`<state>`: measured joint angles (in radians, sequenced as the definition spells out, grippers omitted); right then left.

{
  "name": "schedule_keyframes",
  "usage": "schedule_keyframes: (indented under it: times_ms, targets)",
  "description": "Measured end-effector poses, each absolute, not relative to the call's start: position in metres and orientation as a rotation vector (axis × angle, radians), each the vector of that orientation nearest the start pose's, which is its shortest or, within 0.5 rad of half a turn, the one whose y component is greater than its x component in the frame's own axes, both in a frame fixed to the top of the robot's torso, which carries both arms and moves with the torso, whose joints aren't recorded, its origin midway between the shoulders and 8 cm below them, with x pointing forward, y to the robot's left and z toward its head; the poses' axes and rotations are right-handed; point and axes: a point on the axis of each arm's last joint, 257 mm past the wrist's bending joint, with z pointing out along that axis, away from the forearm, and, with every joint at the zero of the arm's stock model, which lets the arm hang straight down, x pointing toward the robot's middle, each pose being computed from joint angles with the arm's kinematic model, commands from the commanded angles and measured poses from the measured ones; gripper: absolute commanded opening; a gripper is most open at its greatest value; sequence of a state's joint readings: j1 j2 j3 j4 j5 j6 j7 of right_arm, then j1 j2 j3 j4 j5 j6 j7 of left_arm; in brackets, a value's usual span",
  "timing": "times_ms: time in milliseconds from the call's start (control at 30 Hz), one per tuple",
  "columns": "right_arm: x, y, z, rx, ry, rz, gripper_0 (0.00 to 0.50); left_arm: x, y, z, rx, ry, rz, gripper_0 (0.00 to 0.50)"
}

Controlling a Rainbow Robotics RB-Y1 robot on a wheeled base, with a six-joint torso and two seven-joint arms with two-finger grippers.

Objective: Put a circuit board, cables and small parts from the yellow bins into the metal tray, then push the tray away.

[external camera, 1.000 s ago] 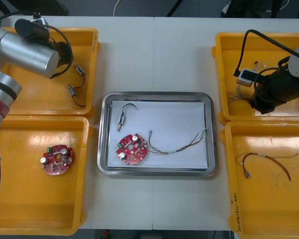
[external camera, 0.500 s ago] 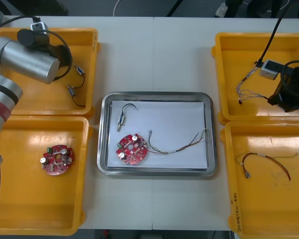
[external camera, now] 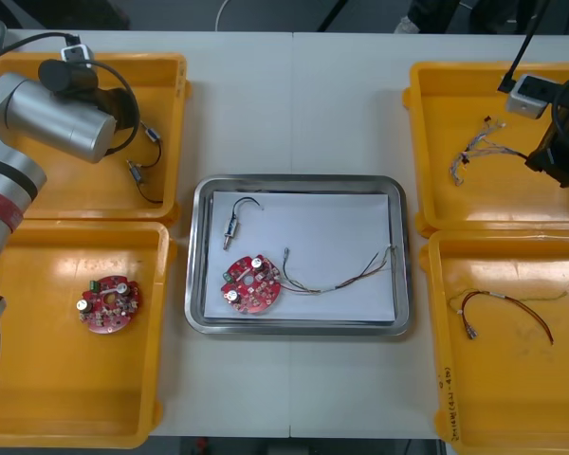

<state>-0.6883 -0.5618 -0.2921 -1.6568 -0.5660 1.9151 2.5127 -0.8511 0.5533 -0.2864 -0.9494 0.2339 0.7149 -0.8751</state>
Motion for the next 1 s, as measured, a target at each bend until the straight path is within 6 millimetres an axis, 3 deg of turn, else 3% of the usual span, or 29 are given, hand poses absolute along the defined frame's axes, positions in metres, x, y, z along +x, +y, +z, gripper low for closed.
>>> schedule_keyframes:
  times_ms: [400,633,1000]
  targets:
    - [0.514,-0.297,-0.071,-1.378,2.116,-0.345,0.0,0.703,0.334,-0.164,-0.388,2.038,-0.022,0.0]
    - [0.508,-0.263,-0.062,-1.492,2.005,-0.391,0.0,0.69,0.331,-0.168,-0.435,2.116,-0.013,0.0]
    - [0.501,-0.209,-0.067,-1.67,1.911,-0.414,0.0,0.665,0.327,-0.149,-0.513,2.214,-0.051,0.0]
